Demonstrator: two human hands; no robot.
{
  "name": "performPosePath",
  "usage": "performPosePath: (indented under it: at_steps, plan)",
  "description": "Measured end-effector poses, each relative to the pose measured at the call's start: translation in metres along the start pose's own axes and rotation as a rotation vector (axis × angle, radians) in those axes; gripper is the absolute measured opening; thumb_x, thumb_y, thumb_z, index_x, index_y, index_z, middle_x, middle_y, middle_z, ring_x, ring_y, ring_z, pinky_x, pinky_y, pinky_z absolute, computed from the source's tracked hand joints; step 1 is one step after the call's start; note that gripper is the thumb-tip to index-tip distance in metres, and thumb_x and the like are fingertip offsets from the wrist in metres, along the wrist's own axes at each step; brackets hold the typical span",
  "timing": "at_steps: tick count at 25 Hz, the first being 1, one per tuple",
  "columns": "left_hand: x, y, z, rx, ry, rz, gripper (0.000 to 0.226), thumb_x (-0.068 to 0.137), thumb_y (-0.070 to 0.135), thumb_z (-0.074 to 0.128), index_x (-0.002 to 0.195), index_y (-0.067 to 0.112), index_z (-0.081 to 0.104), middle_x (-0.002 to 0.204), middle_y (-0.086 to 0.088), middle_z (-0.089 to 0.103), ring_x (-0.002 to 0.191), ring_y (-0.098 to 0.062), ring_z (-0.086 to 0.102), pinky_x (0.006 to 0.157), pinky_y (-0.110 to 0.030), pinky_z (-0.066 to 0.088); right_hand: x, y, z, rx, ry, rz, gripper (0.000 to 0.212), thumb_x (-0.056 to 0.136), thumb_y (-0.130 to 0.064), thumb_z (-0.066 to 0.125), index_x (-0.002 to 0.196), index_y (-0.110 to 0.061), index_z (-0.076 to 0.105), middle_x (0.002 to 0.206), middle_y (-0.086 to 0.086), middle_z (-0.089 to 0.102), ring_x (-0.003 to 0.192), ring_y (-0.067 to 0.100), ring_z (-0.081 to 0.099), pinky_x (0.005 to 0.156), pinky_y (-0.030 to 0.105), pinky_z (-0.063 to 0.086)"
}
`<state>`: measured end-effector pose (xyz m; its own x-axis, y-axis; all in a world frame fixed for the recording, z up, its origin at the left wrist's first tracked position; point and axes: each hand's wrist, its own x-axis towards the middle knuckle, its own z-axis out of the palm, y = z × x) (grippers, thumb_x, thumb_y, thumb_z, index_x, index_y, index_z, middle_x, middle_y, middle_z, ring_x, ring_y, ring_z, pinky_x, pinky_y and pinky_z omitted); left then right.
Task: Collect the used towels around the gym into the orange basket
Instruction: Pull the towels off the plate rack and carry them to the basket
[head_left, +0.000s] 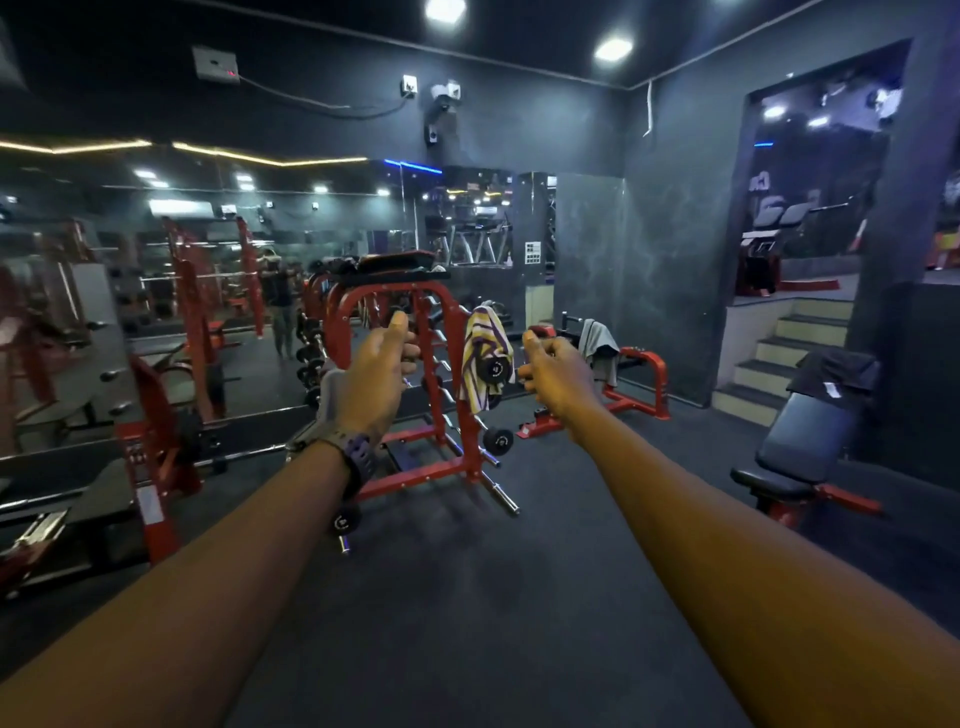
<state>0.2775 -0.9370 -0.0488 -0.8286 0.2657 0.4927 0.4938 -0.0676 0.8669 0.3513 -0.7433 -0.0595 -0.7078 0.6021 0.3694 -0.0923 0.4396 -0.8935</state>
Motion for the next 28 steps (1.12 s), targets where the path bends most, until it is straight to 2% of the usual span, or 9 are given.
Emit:
performPosePath:
  at_steps: [3,7,11,15,22,28]
  plan:
    - [0.073,-0.048,0.024,0.015,0.038,-0.003,0.042,0.103,0.056,0.037,0.097,0.021,0.060,0.095,0.002,0.064,0.083,-0.014,0.059,0.083,-0.039,0.048,0.079,0.028,0.029,-0.011,-0.053,0.013,0.033,0.104,-0.051,0.041,0.108,-0.021,0.056,0.104,0.009,0.069,0.102,0.031,0.068,0.094,0.051,0.056]
    - [0.181,-0.116,0.056,0.017,0.042,0.005,0.048,0.098,0.063,0.036,0.097,0.022,0.061,0.100,-0.001,0.068,0.086,-0.016,0.063,0.088,-0.045,0.052,0.195,0.076,0.074,-0.012,-0.032,0.016,0.037,0.101,-0.057,0.044,0.106,-0.023,0.058,0.100,0.007,0.071,0.098,0.030,0.069,0.092,0.055,0.055]
    - [0.302,-0.167,0.085,0.034,0.030,-0.025,0.059,0.083,0.074,0.036,0.096,0.023,0.062,0.097,-0.001,0.070,0.083,-0.017,0.062,0.090,-0.050,0.052,0.310,0.104,0.104,-0.007,-0.013,0.046,0.042,0.101,-0.058,0.043,0.111,-0.019,0.058,0.101,0.006,0.069,0.095,0.026,0.068,0.091,0.054,0.056]
    - [0.406,-0.214,0.132,0.025,0.011,-0.016,0.051,0.091,0.070,0.036,0.094,0.026,0.060,0.099,-0.002,0.069,0.089,-0.019,0.063,0.092,-0.049,0.051,0.424,0.138,0.120,-0.004,0.008,0.039,0.044,0.102,-0.054,0.043,0.117,-0.015,0.056,0.104,0.009,0.069,0.095,0.026,0.067,0.089,0.048,0.056]
    - [0.576,-0.320,0.237,0.086,0.029,0.004,0.065,0.079,0.081,0.034,0.100,0.026,0.061,0.099,0.002,0.070,0.090,-0.019,0.065,0.098,-0.056,0.051,0.630,0.243,0.147,0.008,-0.011,0.048,0.041,0.104,-0.050,0.042,0.119,-0.015,0.056,0.104,0.009,0.067,0.093,0.023,0.065,0.080,0.037,0.052]
    - [0.712,-0.384,0.303,0.095,0.058,-0.007,0.062,0.087,0.076,0.031,0.102,0.023,0.061,0.102,0.000,0.069,0.091,-0.017,0.064,0.097,-0.053,0.052,0.801,0.302,0.183,-0.010,-0.073,0.051,0.043,0.100,-0.059,0.043,0.114,-0.021,0.056,0.106,0.007,0.069,0.099,0.026,0.067,0.091,0.051,0.056]
